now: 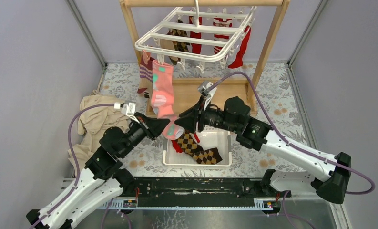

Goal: Remove the socks clipped to the hanger
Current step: Remove the sock from the hanger.

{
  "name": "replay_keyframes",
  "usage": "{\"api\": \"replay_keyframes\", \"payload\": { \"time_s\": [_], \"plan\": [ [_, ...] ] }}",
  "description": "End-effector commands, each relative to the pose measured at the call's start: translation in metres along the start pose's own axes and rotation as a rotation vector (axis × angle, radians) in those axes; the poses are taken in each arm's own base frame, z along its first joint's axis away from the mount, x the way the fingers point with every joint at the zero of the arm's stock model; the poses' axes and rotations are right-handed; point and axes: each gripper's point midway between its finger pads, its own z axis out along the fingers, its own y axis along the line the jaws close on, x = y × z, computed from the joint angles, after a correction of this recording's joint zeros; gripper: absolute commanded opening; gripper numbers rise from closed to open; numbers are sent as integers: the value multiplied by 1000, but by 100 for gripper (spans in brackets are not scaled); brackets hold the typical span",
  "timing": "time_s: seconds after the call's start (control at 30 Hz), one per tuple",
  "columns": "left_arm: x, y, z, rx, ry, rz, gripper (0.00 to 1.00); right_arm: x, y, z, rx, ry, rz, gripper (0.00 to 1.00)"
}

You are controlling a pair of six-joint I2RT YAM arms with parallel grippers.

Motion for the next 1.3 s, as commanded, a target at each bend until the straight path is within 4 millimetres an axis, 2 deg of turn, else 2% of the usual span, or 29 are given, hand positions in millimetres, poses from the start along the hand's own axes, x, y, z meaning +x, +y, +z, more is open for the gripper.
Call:
{"api": "replay_keyframes", "payload": {
  "time_s": [0.0, 0.13, 0.3, 0.47, 0.53, 0.6, 0.73, 0.87, 1.0, 1.27],
  "plan": [
    [-11, -7, -8, 4, -17, -11, 15, -19, 10, 6, 119, -31, -181, 50],
    [-8, -3, -11, -16, -5, -6, 15, -31, 30, 18, 116, -40, -227, 49],
    [-5, 3, -16, -37, -5, -6, 15, -60, 45, 32, 98, -44, -254, 50],
    [1, 7, -16, -43, 5, -6, 15, -117, 72, 33, 57, -135, -278, 53],
    [2, 9, -15, -48, 7, -3, 15, -133, 83, 36, 15, -147, -283, 54],
    [2, 10, -14, -52, 8, -1, 15, -148, 86, 41, -5, -158, -273, 54],
    [5, 12, -12, -56, 11, -2, 15, -179, 76, 47, -49, -208, -205, 54],
    [9, 16, -11, -67, 17, -2, 15, -200, 51, 49, -12, -236, -176, 54],
    [10, 17, -10, -67, 17, -4, 15, -205, 24, 43, 35, -246, -153, 54],
    [8, 14, -9, -58, 13, -9, 15, -219, -20, 13, 106, -298, -113, 53]
  ]
}}
